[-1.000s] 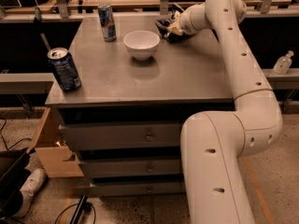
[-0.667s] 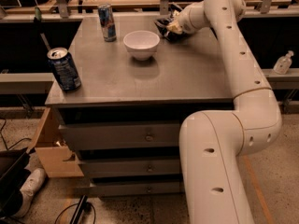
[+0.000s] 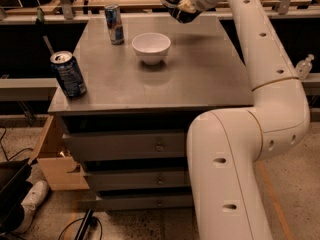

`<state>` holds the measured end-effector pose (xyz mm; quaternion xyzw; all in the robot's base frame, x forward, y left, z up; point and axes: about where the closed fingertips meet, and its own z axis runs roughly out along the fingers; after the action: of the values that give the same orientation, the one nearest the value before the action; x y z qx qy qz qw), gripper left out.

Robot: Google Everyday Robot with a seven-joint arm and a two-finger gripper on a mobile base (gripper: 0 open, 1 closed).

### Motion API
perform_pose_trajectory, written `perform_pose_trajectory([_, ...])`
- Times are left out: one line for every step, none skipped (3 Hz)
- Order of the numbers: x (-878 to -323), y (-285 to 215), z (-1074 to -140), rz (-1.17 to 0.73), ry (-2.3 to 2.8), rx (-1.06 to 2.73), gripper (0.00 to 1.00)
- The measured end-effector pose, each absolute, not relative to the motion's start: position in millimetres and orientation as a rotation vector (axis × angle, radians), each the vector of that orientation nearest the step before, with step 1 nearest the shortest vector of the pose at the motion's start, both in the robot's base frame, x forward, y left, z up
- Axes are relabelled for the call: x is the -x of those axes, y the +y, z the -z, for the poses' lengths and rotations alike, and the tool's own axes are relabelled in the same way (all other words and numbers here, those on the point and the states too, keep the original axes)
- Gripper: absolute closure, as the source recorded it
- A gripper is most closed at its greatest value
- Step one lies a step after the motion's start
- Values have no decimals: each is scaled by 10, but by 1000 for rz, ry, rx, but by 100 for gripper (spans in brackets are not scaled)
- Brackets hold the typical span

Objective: Move blue chip bag near pepsi can

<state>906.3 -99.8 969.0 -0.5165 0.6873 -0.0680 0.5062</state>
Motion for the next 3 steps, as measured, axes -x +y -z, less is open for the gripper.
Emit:
perform_pose_trajectory([-8912, -1053, -10087, 238, 1653, 1255, 100])
perform_pose_trajectory([-8585, -1259, -10618, 345, 1670, 1229, 100])
perform_pose_trajectory([-8478, -1246, -10824, 369, 1629, 1212, 100])
